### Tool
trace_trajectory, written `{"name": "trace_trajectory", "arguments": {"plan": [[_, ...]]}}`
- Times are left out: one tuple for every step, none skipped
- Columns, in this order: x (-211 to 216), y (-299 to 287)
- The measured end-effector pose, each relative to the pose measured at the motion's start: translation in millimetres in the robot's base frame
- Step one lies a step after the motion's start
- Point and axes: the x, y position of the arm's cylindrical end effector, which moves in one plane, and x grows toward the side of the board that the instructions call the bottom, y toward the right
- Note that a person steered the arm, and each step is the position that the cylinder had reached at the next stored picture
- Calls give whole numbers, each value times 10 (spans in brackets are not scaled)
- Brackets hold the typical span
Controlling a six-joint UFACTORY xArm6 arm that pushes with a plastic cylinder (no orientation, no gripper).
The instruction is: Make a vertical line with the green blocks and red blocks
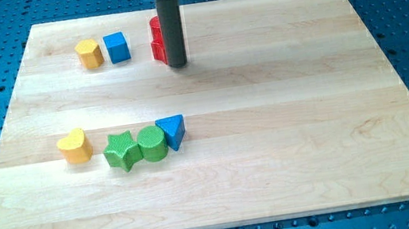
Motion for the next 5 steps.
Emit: {"name": "trace_trajectory", "arguments": {"plan": [[43,-7],[539,-7],[1012,597],[1256,1448],[1984,786]]}}
